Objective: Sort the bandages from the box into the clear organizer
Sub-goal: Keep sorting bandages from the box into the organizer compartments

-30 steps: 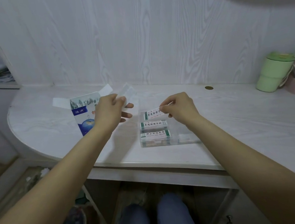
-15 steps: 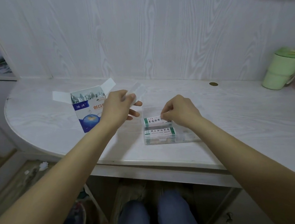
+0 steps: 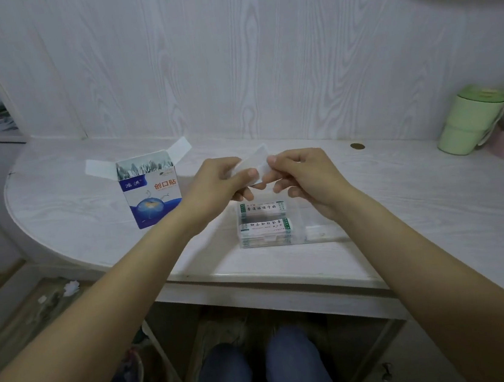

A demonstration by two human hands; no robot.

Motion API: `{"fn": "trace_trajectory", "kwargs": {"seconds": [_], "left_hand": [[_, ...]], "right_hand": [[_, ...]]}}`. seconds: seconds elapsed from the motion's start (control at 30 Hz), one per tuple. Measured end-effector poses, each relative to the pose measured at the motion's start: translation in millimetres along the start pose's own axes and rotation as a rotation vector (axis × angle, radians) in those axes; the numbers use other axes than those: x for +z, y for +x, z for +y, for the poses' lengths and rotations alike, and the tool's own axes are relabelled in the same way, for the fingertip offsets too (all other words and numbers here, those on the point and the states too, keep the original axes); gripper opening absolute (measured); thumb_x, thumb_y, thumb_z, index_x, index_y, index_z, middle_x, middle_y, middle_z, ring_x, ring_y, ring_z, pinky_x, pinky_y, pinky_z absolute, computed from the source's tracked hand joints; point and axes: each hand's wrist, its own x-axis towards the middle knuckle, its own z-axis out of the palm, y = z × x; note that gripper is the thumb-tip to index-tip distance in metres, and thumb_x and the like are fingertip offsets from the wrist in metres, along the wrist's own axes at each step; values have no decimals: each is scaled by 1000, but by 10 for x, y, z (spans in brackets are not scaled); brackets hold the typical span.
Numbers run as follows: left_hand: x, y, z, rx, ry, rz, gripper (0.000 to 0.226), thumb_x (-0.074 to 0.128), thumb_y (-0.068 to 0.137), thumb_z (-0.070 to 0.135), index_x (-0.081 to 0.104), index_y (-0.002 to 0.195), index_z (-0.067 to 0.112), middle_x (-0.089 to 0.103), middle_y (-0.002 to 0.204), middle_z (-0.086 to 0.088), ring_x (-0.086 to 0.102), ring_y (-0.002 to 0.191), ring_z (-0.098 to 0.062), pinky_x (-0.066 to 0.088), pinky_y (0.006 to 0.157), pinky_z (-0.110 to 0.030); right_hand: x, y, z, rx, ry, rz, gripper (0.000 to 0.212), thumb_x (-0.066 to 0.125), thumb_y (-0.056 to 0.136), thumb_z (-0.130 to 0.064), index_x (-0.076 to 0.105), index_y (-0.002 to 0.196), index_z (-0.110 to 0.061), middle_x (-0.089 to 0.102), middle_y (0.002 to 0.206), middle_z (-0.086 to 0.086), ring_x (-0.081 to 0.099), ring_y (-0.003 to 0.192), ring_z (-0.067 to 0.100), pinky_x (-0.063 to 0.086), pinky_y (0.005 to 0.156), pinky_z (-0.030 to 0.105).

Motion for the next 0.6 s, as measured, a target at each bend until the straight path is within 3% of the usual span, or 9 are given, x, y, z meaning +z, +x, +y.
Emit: {"fn": "trace_trajectory", "kwargs": {"seconds": [0.13, 0.2, 0.27, 0.33, 0.4, 0.5, 0.6], "left_hand": [[63, -78, 102, 24, 207, -64, 30, 40, 101, 21, 63, 83, 15, 57, 55, 15, 49, 53, 11, 36, 55, -4], [77, -106, 130, 6, 283, -68, 34, 36, 102, 26, 67, 99, 13, 60, 74, 14, 51, 69, 13, 34, 63, -3], [92, -115, 137, -18, 280, -60, 36, 35, 102, 26, 64, 119, 11, 64, 107, 5, 52, 96, 3, 36, 76, -8], [94, -120, 123, -8, 276, -30, 34, 39, 101, 15, 58, 128, 8, 60, 120, 1, 53, 102, -4, 38, 76, -5], [80, -123, 82, 7, 282, 11, 30, 48, 97, 9, 60, 125, 7, 63, 114, -1, 58, 89, -3, 43, 74, -4], [62, -131, -14, -1, 267, 72, 14, 63, 90, 15, 69, 103, 13, 71, 95, -5, 65, 86, -12, 53, 86, -29], [81, -149, -49, -26, 305, 88, 6, 68, 86, 17, 71, 90, 16, 72, 87, -3, 63, 79, -10, 52, 81, -33]], "right_hand": [[-28, -39, -7, 98, 130, 9, 39, 56, 92, -41, 68, 85, -5, 72, 79, 10, 65, 63, 13, 47, 53, 18], [-44, -57, 7, 86, 138, 8, 31, 61, 91, -32, 69, 84, -3, 70, 75, 10, 64, 63, 14, 49, 55, 17], [-53, -83, 24, 55, 126, -6, 11, 65, 89, -11, 69, 86, -2, 68, 77, 9, 64, 65, 14, 50, 58, 15], [-63, -116, 33, 33, 78, 3, 9, 66, 85, -1, 68, 93, -4, 66, 78, 11, 64, 63, 13, 51, 60, 15], [-86, -141, 58, 9, -4, 37, 15, 67, 84, -1, 67, 98, -8, 67, 78, 12, 65, 60, 12, 51, 58, 15], [-102, -176, 116, -18, -217, 69, 3, 67, 87, -9, 67, 89, -10, 69, 78, 8, 68, 60, 14, 48, 54, 16], [-109, -196, 202, -57, -385, 72, 6, 68, 86, -13, 69, 79, -12, 66, 67, 4, 65, 59, 13, 47, 55, 16]]}}
